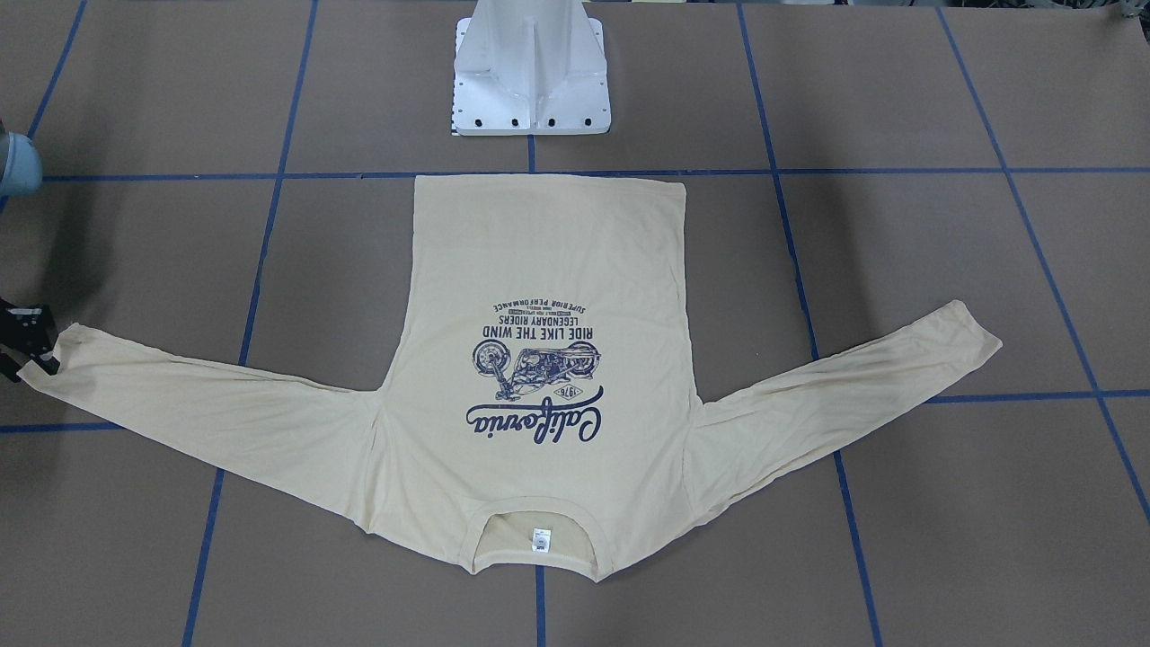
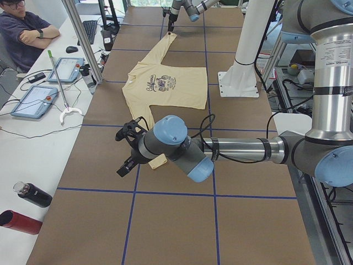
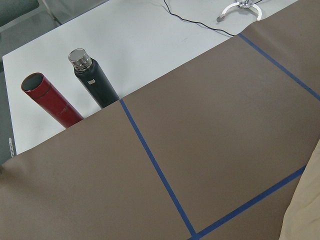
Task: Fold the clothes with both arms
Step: 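Move the right gripper to the cuff of the nearest sleeve and grasp it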
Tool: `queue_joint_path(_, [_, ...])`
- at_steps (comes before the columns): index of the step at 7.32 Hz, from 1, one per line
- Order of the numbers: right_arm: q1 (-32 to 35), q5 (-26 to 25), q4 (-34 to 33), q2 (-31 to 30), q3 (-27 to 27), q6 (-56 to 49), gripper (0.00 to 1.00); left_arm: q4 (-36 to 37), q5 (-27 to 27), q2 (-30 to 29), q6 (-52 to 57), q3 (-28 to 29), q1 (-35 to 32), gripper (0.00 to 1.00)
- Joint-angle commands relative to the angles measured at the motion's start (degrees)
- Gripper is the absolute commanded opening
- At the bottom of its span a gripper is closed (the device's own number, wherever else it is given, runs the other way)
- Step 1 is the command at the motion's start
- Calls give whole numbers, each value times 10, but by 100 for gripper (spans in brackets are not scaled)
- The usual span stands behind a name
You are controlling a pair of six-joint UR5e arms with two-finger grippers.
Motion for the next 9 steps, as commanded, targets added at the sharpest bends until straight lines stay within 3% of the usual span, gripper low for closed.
queue_joint_path(1, [0,1,-1,1,14,0,0,0,0,0,0,2,0,99])
queue_joint_path(4, [1,6,-23,14,73,19,0,-25,0,0,-2,20,1,99])
queue_joint_path(7, [-26,-3,-199,160,151,155,0,-26,0,0,-3,19,1,99])
queue_joint_path(9, [-111,-98,-286,279,145,233,0,-25,0,0,-3,20,0,99])
